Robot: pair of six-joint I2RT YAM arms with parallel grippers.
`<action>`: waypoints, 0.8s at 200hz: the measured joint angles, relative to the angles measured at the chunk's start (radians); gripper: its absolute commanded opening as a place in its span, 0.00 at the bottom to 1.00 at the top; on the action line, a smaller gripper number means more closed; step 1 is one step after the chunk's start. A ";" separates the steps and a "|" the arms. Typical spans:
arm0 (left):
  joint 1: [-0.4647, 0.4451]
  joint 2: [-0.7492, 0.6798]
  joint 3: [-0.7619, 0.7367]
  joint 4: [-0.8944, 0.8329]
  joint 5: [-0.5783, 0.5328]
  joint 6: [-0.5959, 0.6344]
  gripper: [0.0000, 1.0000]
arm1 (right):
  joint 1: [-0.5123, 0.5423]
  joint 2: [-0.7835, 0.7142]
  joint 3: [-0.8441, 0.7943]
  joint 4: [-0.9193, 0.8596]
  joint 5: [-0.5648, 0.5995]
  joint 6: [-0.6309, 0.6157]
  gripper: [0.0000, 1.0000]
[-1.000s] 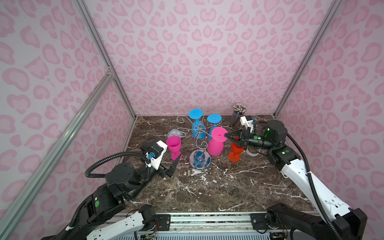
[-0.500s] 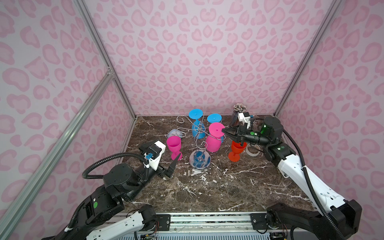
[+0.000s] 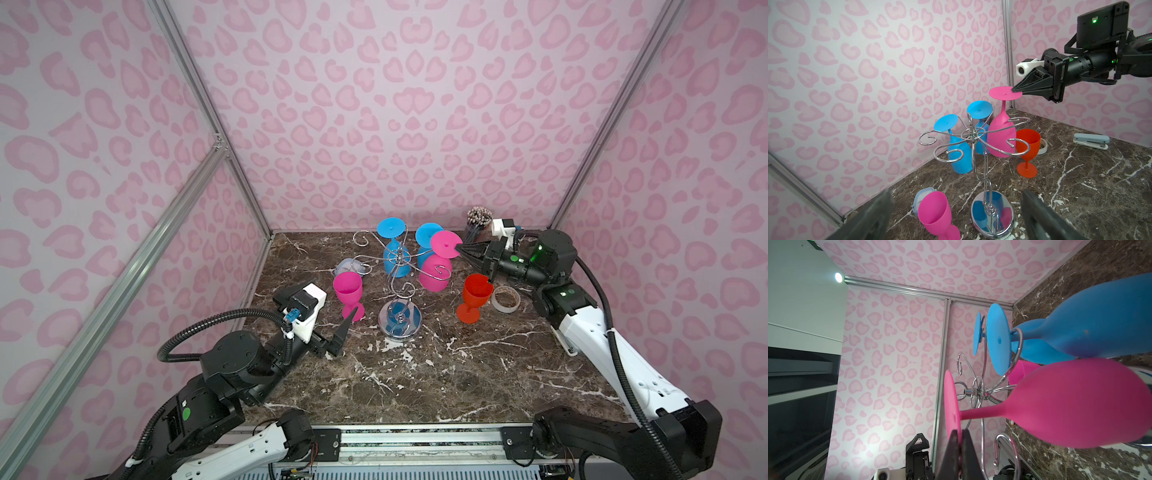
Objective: Take the wine glass off the wine glass rack
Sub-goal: 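Pull the magenta glass off the rack hook with the right gripper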
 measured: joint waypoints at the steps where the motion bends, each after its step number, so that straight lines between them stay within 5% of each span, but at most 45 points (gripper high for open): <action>1: 0.000 0.000 0.000 0.000 0.000 0.000 0.97 | 0.000 -0.001 0.000 0.000 0.000 0.000 0.00; 160: 0.000 0.010 -0.003 -0.004 0.000 -0.005 0.97 | -0.079 -0.152 -0.076 -0.047 -0.010 0.014 0.00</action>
